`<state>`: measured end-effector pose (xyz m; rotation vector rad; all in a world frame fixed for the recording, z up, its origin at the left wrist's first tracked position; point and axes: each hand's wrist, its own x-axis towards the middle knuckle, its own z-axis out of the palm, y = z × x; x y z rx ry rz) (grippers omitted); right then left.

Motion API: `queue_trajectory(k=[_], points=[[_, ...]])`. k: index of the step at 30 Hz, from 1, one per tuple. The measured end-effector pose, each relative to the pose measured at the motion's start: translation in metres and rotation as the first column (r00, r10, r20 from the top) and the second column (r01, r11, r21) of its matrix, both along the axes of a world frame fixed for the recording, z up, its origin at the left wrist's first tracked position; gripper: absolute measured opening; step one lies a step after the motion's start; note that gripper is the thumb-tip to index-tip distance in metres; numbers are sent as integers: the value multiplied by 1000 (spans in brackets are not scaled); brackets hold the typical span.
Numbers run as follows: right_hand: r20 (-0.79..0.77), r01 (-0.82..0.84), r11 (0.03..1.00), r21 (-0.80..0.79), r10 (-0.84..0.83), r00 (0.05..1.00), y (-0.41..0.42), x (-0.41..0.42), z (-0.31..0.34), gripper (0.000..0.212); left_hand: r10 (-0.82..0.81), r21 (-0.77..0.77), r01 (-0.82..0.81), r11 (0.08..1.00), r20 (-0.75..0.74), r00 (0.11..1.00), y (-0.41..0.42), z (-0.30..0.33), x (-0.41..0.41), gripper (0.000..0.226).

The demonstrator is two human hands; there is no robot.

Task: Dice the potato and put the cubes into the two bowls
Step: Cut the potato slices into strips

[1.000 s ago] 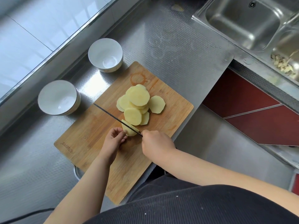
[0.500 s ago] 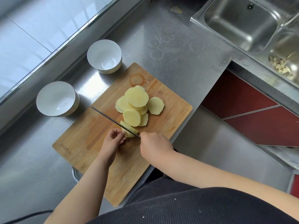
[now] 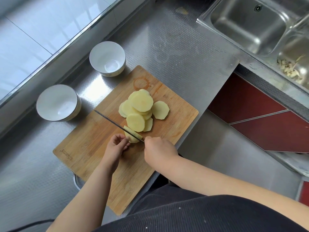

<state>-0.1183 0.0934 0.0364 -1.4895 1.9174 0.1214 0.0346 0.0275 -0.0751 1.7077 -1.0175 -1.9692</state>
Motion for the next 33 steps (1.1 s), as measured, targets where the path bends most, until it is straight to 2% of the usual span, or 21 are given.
queue_trajectory(k=[16,33], points=[[-27,2,998,68,-1,1000,-8,6,-9,20,3,-11,-4,1000,-20,1000,1,2,2,3],[-51,-3,988,152,11,999,-18,7,-41,20,6,-25,-7,1000,-28,1000,3,-1,3,12]])
